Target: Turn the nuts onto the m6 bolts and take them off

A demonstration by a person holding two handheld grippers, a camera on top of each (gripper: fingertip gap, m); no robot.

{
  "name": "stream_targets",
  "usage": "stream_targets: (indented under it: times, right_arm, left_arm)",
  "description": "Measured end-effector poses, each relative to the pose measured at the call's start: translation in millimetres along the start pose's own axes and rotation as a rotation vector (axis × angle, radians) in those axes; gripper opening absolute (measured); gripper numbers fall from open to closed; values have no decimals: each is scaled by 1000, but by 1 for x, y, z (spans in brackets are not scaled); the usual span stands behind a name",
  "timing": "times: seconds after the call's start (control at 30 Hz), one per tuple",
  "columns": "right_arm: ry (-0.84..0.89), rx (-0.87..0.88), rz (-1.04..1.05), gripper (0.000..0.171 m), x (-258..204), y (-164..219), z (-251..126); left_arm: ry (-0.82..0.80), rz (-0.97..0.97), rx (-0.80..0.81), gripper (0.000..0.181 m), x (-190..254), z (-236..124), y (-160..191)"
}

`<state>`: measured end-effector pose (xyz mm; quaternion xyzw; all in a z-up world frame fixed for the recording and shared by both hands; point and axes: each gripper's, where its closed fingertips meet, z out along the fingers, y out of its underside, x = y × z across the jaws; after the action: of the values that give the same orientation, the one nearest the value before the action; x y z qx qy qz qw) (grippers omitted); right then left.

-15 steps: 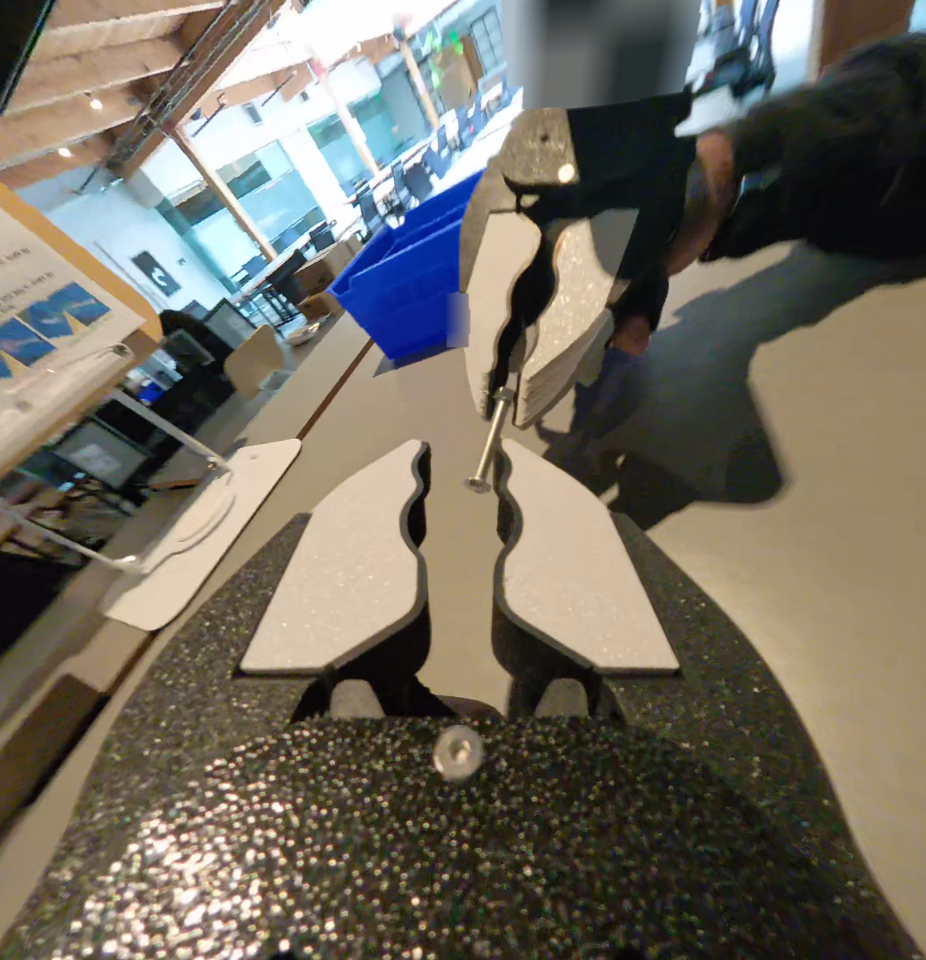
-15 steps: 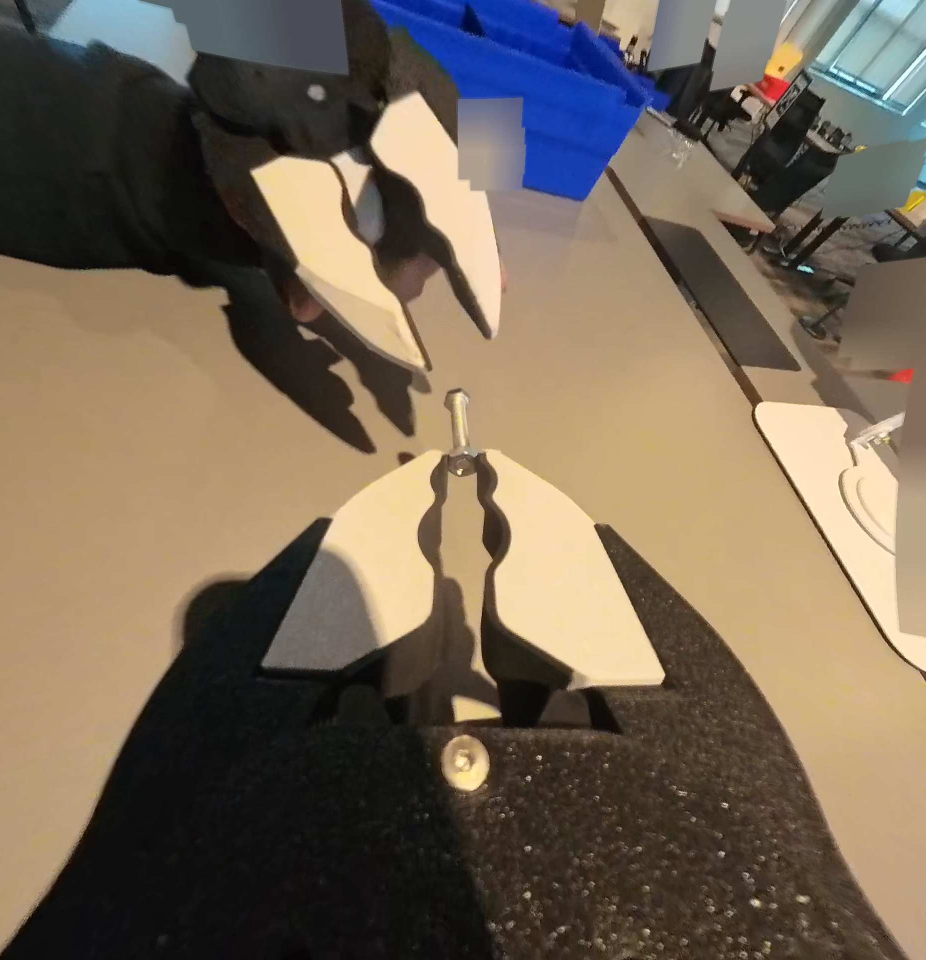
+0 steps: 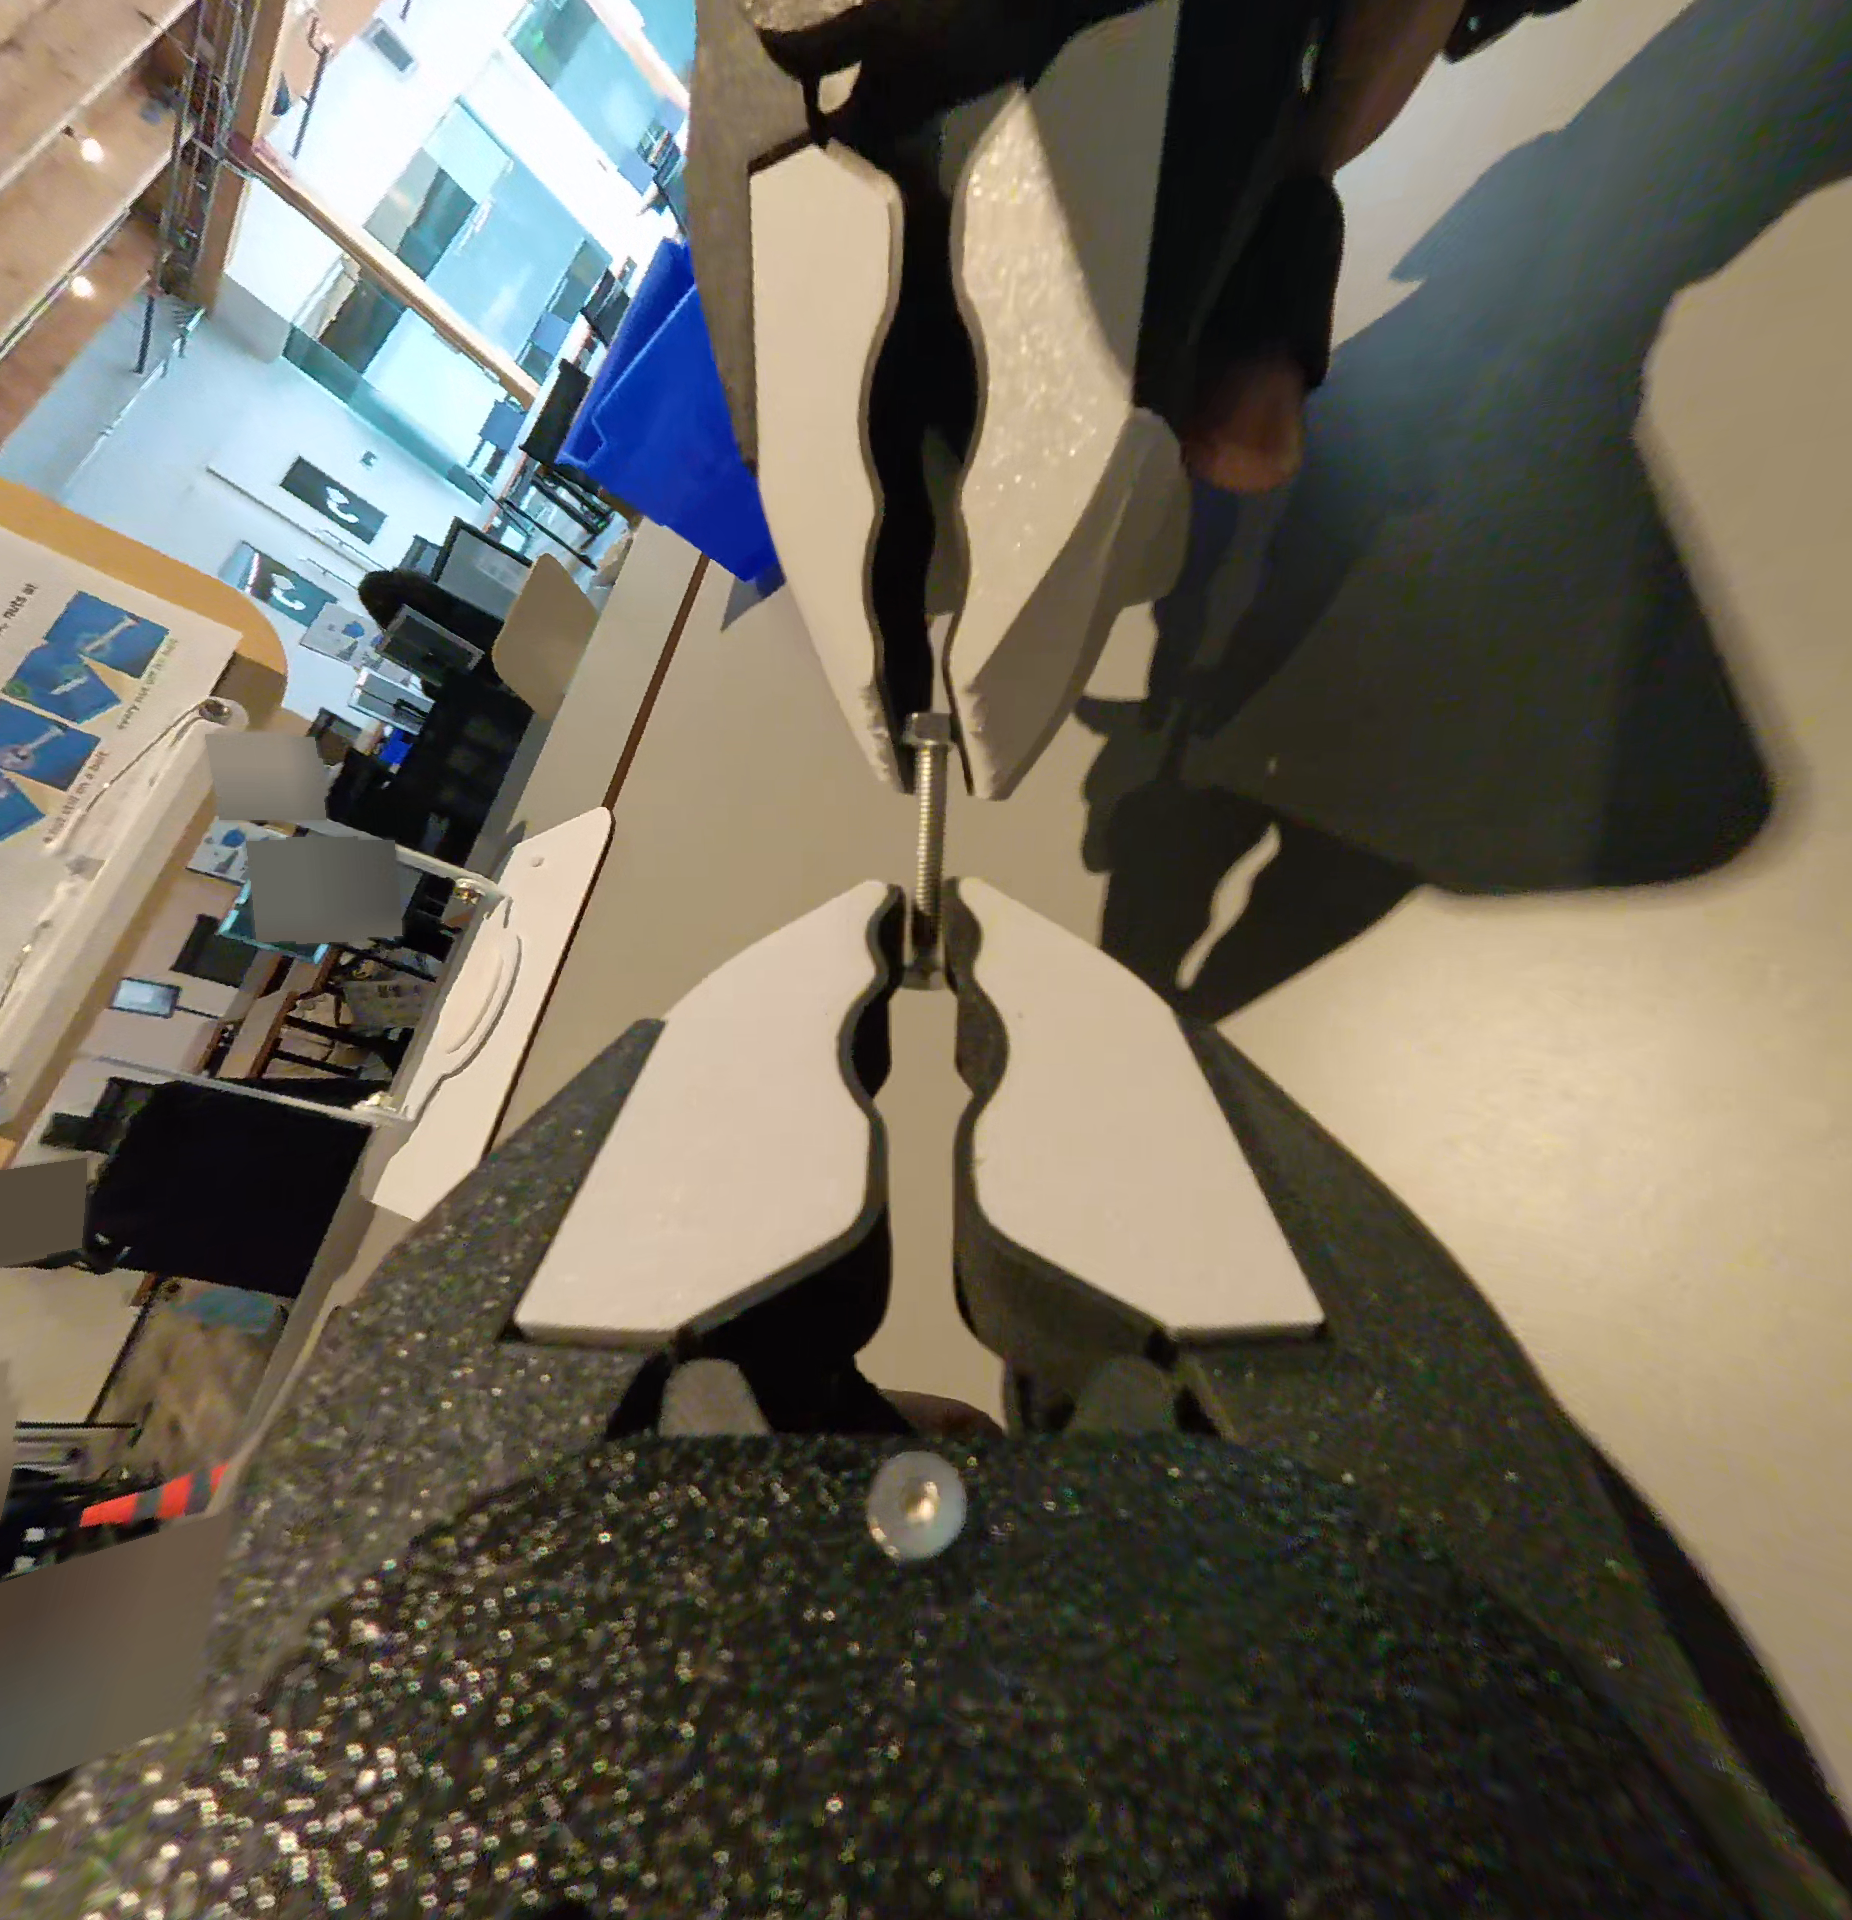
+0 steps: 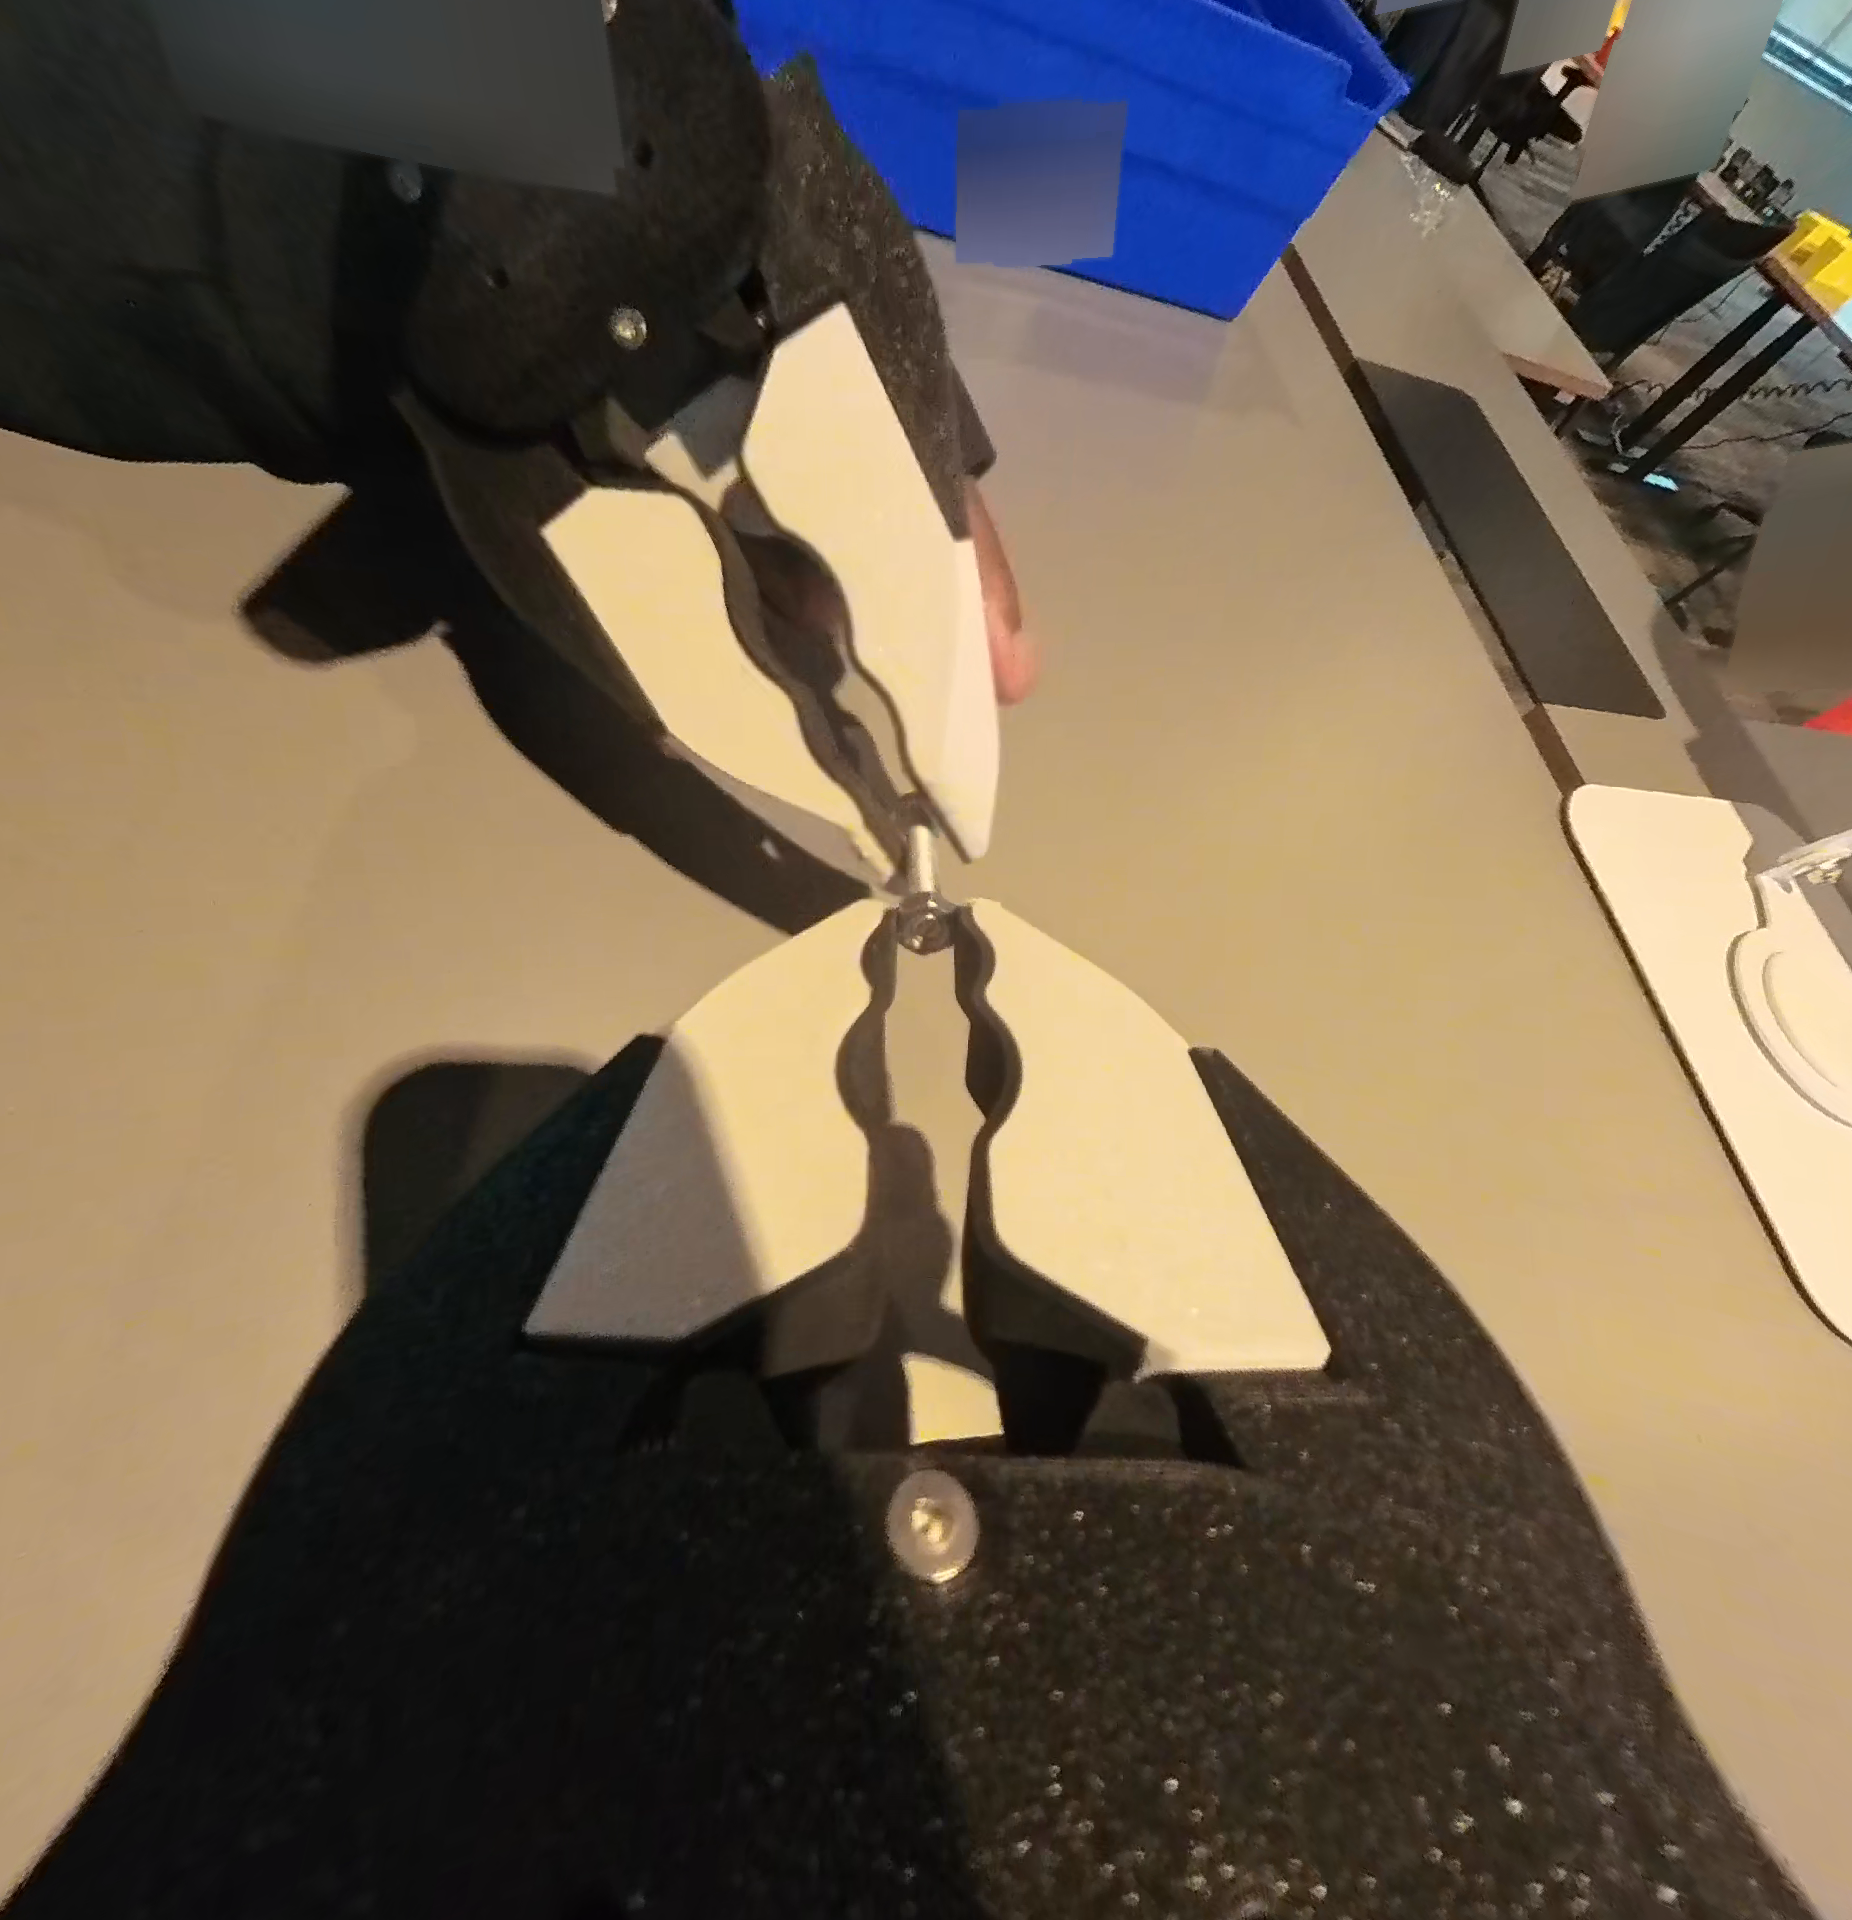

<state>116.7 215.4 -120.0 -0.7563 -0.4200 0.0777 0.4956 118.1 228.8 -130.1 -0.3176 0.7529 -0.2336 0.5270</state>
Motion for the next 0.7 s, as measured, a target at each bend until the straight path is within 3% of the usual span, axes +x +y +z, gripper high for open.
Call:
stream_targets:
  times: [0.17,0.37,0.43,0.53,0.7]
  right_arm:
    - [-16,12,119,10,2,0,2]
    - [-192,142,662,10,6,-8,3]
    - [-258,189,727,12,6,-12,0]
    - [-193,175,571,25,10,-10,-4]
    - [54,119,94,31,16,-12,-9]
  left_arm:
    - [-70,98,-39,6,-6,0,3]
    - [-187,222,-87,6,-18,-1,3]
    - [-184,171,-61,6,-19,-1,1]
    - [-176,63,-12,5,-24,-4,-3]
    - [-112,-14,-1,5,-20,-4,0]
